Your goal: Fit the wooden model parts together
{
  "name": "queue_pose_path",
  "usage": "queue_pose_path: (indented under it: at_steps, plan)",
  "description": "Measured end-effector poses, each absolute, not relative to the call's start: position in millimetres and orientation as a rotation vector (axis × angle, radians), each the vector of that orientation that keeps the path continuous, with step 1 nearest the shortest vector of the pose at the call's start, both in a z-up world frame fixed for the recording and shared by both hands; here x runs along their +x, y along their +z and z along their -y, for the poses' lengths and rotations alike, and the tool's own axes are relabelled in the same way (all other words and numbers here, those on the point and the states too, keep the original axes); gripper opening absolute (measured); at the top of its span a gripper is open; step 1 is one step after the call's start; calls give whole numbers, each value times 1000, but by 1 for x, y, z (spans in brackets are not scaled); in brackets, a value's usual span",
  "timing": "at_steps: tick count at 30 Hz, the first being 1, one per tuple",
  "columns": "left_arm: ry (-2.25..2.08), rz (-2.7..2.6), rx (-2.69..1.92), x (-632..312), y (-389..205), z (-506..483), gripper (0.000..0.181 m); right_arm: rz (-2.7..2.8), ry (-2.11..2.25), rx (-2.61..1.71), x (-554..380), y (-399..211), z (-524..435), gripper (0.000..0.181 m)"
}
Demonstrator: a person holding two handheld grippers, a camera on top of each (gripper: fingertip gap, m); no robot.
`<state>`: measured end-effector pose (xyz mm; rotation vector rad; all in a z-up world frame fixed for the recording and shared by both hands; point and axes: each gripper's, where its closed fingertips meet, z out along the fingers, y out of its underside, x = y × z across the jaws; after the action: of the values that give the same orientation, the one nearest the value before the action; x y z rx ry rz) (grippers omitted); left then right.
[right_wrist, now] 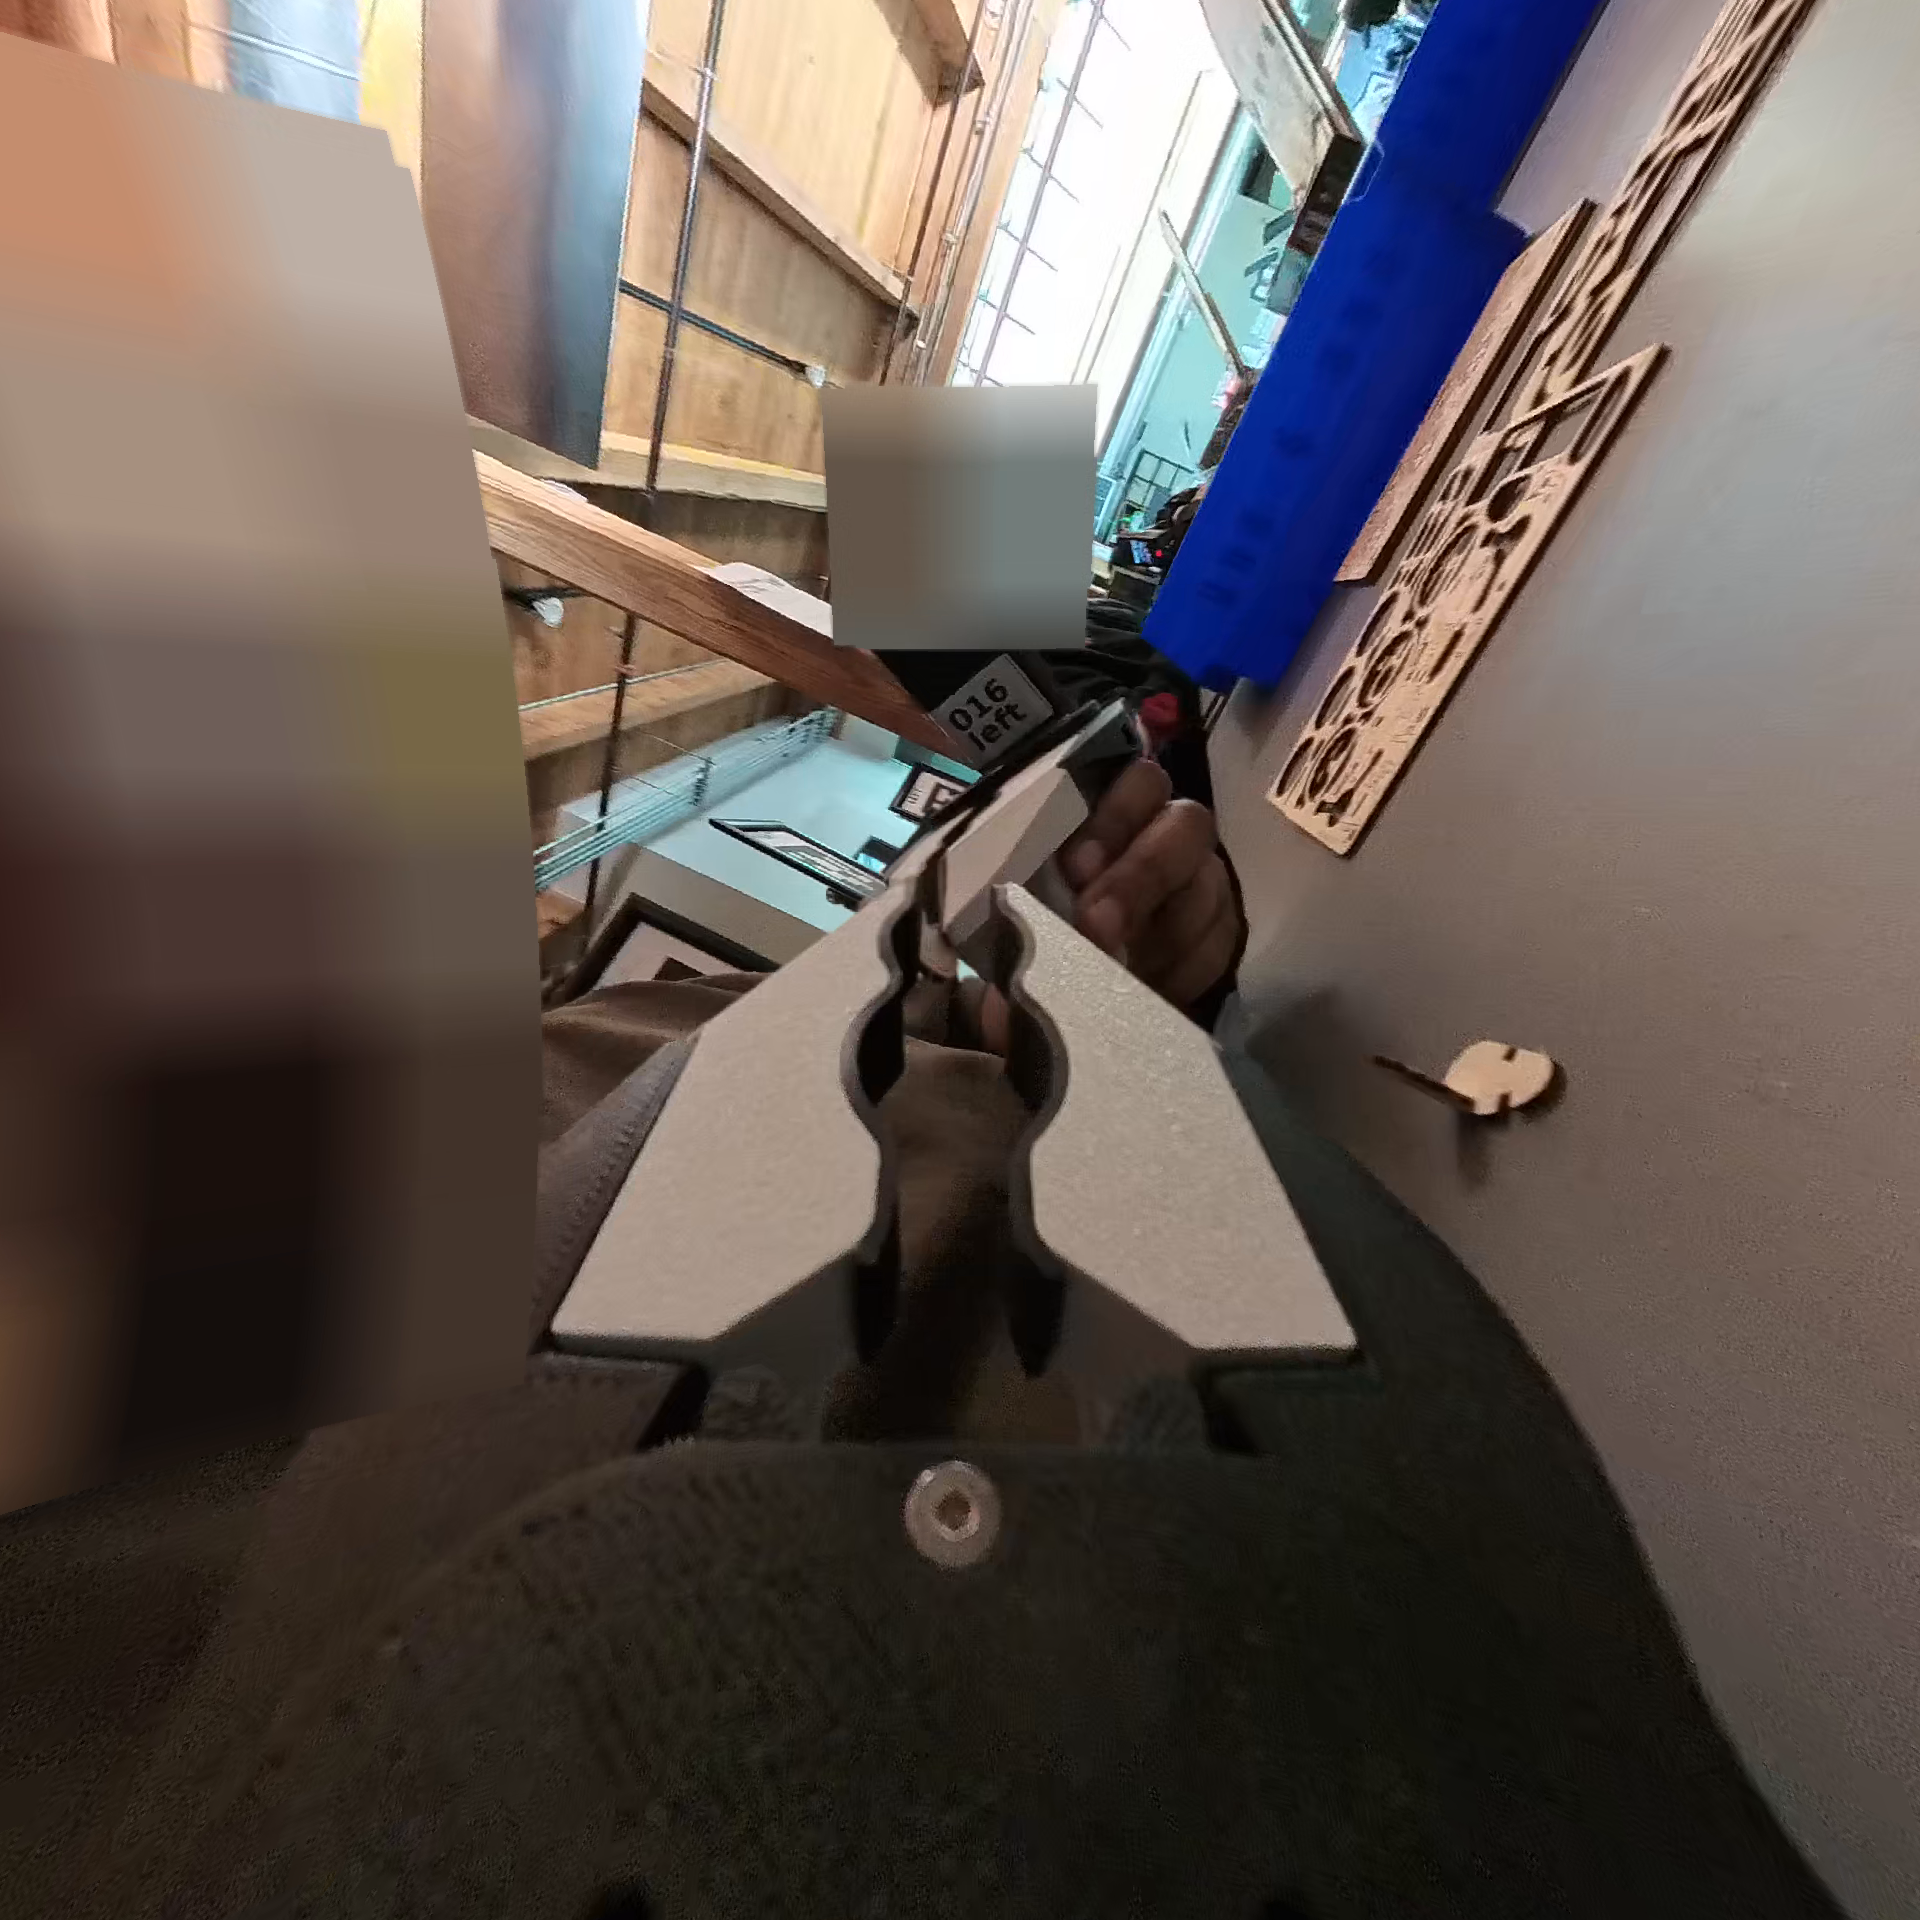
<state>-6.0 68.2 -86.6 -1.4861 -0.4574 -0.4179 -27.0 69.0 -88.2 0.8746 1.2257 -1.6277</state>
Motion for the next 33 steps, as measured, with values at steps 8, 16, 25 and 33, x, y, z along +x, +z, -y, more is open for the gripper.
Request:
queue_pose_path:
  at_steps: [8,16,25,33]
  plan:
    - [-411,732,-1470,-42,-109,-58,0,-1489,-1782,982,-48,-99,-79,14]
    - [133,797,-2030,-61,-178,-39,0,-2498,-1629,789,-39,-156,-74,7]
    - [337,630,-2238,-43,-194,-43,0,-3076,-1397,322,-20,-198,-63,3]
    - [511,429,-2319,-29,-203,-49,0,-2853,-1467,407,-19,-187,-56,10]
